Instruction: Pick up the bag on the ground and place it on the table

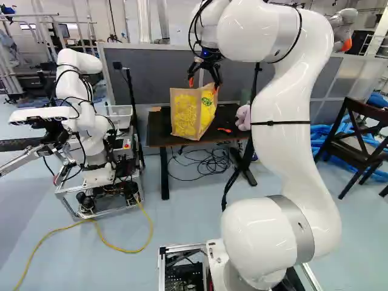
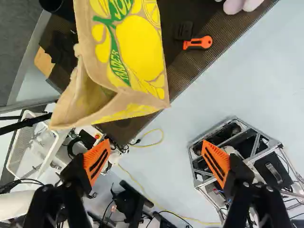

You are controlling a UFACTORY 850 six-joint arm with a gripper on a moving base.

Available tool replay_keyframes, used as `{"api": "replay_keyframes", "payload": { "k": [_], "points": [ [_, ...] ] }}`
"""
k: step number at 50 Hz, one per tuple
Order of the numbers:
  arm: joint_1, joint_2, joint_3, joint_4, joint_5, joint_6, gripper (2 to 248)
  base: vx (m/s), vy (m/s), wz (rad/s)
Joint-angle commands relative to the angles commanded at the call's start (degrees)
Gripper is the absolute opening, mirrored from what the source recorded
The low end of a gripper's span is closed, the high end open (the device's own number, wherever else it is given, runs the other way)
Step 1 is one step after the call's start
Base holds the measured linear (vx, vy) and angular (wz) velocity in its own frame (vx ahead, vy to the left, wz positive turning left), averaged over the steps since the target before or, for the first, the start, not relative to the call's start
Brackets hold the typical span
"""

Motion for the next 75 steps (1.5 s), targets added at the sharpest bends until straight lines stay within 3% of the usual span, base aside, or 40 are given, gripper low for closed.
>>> {"api": "replay_keyframes", "payload": {
  "k": [33,75],
  "points": [
    [0.00,0.00,0.00,0.00,0.00,0.00,247,-0.156,-0.004,0.002],
    [-0.01,0.31,0.68,-0.02,0.80,-0.29,247,0.001,0.000,0.000]
  ]
}}
